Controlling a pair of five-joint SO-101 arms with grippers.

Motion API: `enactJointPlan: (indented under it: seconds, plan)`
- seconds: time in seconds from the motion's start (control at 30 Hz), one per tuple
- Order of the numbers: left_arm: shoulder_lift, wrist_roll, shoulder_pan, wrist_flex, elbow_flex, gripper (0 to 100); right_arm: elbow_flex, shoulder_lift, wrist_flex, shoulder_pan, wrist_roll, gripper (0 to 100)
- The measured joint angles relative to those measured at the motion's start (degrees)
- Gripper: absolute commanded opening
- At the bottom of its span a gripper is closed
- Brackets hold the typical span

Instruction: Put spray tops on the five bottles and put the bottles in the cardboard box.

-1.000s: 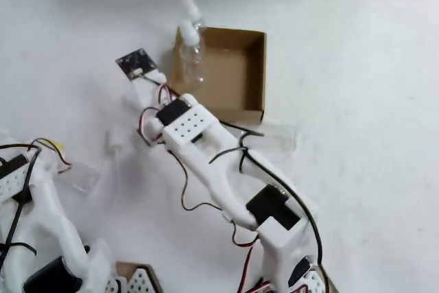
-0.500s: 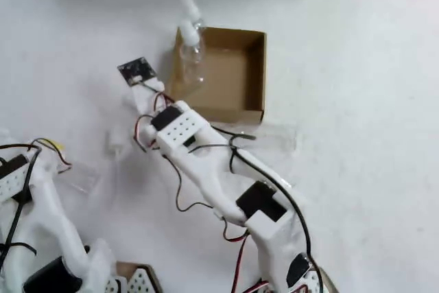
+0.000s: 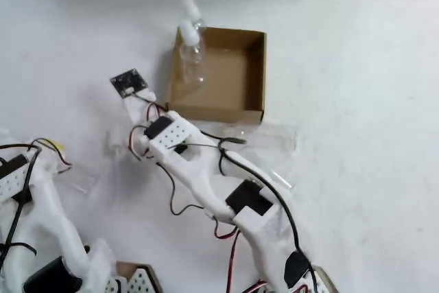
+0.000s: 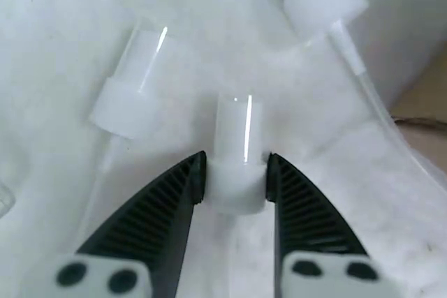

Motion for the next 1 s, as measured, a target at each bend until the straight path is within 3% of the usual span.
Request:
enactJointPlan:
  seconds: [0.13, 0.4, 0.6, 1.0]
  plan:
    - [0.00, 0.00, 0.00, 0.00, 0.00, 2, 0.00, 0.00, -0.09, 0.09, 0.00, 0.8]
    - [0.00, 0.00, 0.00, 0.00, 0.00, 2, 0.00, -0.18, 2.37, 1.05, 0.00, 1.6]
    - [0.00, 0.00, 0.62, 0.00, 0.00, 2, 0.00, -6.42, 14.33, 1.32, 0.00, 1.6]
    - [0.00, 0.00, 1.85, 0.00, 0.00, 2, 0.00, -22.95, 37.01, 9.41, 9.23, 1.6]
